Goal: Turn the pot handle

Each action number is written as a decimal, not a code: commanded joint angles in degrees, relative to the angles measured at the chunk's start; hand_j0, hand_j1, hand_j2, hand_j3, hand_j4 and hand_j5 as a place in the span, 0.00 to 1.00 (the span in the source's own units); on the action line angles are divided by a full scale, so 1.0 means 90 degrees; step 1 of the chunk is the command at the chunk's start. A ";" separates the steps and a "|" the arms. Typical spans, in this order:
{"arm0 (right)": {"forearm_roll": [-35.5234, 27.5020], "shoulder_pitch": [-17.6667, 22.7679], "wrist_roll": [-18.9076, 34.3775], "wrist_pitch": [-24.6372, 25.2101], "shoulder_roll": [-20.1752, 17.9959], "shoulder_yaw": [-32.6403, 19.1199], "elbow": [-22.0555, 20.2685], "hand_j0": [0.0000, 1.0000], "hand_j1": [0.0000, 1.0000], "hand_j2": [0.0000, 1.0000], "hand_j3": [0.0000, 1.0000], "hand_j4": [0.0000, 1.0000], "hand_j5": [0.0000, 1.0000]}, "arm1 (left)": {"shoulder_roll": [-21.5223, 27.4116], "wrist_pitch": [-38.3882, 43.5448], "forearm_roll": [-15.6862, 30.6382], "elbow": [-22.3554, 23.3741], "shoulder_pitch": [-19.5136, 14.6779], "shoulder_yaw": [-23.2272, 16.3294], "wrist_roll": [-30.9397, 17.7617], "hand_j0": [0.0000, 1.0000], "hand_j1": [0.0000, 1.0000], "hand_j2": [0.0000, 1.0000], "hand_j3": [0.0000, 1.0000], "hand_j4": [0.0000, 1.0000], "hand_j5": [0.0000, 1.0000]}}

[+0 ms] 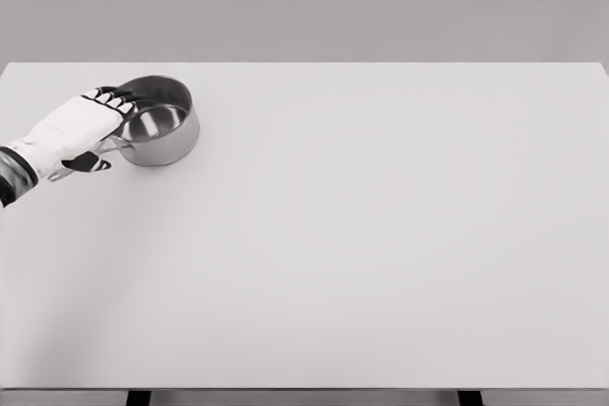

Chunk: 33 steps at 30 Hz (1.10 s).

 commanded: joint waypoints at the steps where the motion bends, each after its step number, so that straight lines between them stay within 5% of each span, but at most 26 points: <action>1: 0.0001 0.0000 0.0001 0.0003 0.0000 0.0000 0.0000 1.00 1.00 1.00 1.00 1.00 1.00 | 0.0018 0.0009 0.0024 0.0063 0.0000 0.0005 0.0009 1.00 1.00 1.00 1.00 1.00 1.00; 33: 0.0001 0.0000 0.0001 0.0003 0.0000 0.0000 0.0000 1.00 1.00 1.00 1.00 1.00 1.00 | 0.0272 0.0028 0.0024 0.0912 -0.0254 0.0337 0.0009 1.00 1.00 1.00 1.00 1.00 1.00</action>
